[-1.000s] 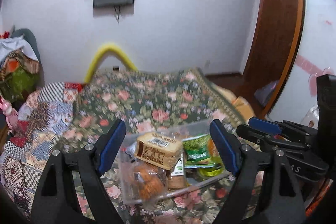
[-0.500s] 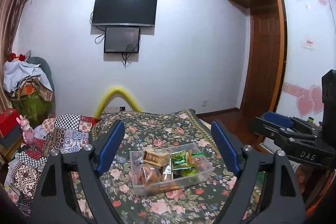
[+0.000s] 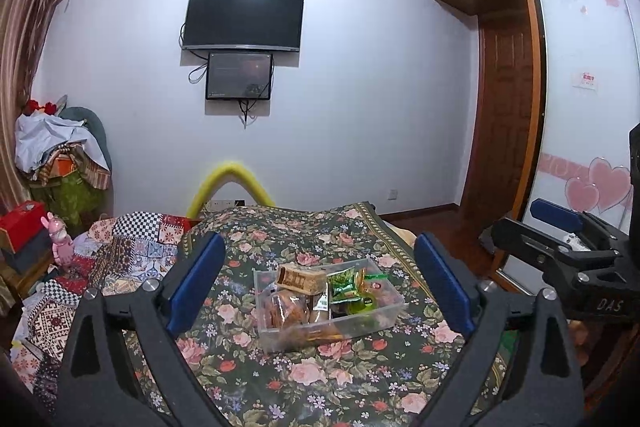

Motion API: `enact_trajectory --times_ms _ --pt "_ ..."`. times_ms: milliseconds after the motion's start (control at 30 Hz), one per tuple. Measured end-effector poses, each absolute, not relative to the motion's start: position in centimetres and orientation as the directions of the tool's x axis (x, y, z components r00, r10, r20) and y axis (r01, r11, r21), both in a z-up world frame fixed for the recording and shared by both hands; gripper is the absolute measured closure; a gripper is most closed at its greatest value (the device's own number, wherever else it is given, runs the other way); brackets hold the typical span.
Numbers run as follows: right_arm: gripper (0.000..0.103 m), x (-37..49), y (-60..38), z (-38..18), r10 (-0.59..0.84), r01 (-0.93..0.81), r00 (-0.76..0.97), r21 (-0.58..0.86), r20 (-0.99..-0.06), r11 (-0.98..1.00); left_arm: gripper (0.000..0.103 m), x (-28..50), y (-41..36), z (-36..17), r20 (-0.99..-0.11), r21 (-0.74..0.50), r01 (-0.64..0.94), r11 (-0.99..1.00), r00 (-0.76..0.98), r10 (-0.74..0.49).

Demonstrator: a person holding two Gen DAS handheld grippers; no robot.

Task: Organize snacks

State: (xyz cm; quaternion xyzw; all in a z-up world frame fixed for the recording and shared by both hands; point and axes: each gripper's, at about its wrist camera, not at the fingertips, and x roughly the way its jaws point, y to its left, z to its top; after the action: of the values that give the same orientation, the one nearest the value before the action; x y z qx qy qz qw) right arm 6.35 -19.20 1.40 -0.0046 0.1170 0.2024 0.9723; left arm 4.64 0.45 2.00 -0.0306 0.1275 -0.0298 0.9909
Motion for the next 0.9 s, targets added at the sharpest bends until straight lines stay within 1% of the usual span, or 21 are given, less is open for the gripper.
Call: enact_trajectory --times_ms 167,400,900 --pt "0.000 5.5 -19.3 1.0 0.384 -0.387 0.895 0.033 -0.229 0.922 0.004 4.4 0.7 1.4 -0.256 -0.074 0.039 0.997 0.965 -0.057" --pt "0.000 5.5 -19.7 0.5 0.387 -0.385 0.889 0.057 -0.246 0.921 0.003 4.3 0.9 1.0 -0.265 -0.073 0.035 0.997 0.963 -0.053" --pt "0.000 5.4 -19.8 0.5 0.388 -0.385 0.888 0.063 -0.246 0.921 0.002 4.3 0.6 0.7 -0.277 -0.063 0.045 0.997 0.959 -0.061"
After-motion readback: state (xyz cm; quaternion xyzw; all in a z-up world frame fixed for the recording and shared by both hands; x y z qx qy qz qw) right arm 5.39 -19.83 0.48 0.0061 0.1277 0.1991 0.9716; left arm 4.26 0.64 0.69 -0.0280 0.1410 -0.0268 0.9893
